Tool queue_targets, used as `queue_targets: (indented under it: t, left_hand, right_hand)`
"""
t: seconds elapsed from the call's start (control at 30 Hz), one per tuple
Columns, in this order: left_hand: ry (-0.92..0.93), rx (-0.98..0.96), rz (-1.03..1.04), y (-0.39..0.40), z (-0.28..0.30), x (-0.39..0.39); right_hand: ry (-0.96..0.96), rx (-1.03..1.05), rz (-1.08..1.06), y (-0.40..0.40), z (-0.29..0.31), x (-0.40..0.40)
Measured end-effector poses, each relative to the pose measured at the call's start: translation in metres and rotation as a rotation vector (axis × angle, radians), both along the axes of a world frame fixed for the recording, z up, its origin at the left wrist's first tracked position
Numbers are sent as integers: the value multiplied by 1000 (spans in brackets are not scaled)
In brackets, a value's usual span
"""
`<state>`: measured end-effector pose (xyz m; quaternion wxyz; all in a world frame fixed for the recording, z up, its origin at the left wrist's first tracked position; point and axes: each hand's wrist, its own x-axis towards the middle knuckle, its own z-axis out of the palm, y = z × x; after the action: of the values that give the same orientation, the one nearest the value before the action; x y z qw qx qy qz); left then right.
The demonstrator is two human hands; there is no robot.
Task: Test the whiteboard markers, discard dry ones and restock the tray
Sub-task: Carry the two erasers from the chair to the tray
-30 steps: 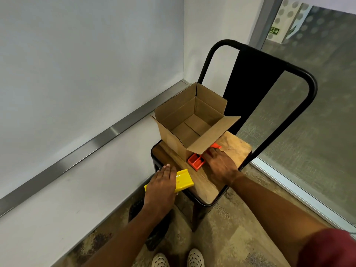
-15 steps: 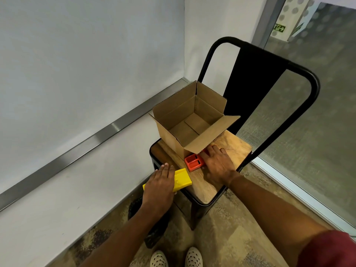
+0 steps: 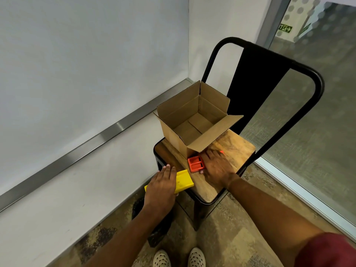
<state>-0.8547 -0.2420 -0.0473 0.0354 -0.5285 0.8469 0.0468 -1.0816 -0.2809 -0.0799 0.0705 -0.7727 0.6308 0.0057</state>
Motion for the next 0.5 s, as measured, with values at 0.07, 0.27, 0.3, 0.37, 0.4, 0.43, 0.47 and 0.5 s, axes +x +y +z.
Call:
queue_targets:
  t: [0.07,0.27,0.3,0.37,0.4,0.43,0.47,0.5]
  left_hand:
    - [-6,-4,-8,2,0,1]
    - [6,-11,-6,8,0,8]
    - [2,-12,1,9,1,9]
    - [2,-14,8,13,5,13]
    - [7,-9,12,14,6,14]
    - [7,-6,20,15,8,17]
    - [0,-5,28,17,11,20]
    - [-2,-9,36,19,13,24]
  right_hand:
    - [-16,11,4,1,-1,2]
    - [-49,-29,35,17,1,7]
    - [-49,-39,42,21,2,9]
    - [-48,-67,58,28,4,15]
    - [-42,-81,67,31,5,18]
    - [-33,-96,74,35,7,22]
    - [-23,-112,80,39,9,26]
    - [-20,-124,86,43,12,31]
